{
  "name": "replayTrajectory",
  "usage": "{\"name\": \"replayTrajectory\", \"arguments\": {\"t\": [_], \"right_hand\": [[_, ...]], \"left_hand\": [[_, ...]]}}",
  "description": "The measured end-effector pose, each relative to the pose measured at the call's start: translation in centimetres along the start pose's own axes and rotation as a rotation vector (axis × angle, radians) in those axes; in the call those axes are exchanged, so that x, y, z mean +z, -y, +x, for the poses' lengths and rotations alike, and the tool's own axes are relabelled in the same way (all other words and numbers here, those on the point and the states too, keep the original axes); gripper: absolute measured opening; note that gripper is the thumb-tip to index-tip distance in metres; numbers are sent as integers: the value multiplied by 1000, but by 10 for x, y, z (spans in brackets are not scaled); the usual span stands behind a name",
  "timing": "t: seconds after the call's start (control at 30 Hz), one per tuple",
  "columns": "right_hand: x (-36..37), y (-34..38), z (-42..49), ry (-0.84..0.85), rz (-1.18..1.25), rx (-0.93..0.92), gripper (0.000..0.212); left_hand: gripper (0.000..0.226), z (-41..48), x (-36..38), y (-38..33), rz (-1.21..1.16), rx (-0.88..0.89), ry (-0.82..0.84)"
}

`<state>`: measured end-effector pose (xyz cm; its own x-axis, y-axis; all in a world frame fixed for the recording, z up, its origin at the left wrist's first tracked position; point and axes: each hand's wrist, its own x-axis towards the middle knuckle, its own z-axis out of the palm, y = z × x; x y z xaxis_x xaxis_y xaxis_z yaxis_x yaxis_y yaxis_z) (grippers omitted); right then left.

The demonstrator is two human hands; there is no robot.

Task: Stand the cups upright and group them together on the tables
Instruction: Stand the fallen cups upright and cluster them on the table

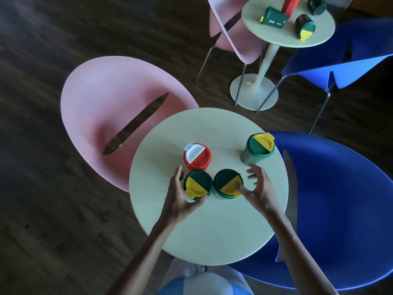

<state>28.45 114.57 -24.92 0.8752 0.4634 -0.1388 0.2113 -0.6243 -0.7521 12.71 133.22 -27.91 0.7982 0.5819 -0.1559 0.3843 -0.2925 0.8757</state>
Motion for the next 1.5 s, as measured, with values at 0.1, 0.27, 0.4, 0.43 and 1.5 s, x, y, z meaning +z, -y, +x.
{"name": "replayTrajectory", "arguments": {"t": [0.1, 0.27, 0.4, 0.43, 1.5], "right_hand": [[-21, 13, 26, -248, -141, -76, 63], [-42, 13, 83, -109, -325, 116, 101], [-45, 4, 108, 64, -352, 171, 109], [-45, 3, 111, 62, -351, 166, 104], [23, 54, 96, 308, -521, -95, 100]], "left_hand": [[102, 16, -8, -14, -10, 57, -146], [89, 67, -17, -35, 252, 215, -117], [96, 91, -12, -38, 399, 146, 30], [94, 94, -11, -36, 423, 136, 48], [80, 93, -5, -24, 235, 147, 18]]}}
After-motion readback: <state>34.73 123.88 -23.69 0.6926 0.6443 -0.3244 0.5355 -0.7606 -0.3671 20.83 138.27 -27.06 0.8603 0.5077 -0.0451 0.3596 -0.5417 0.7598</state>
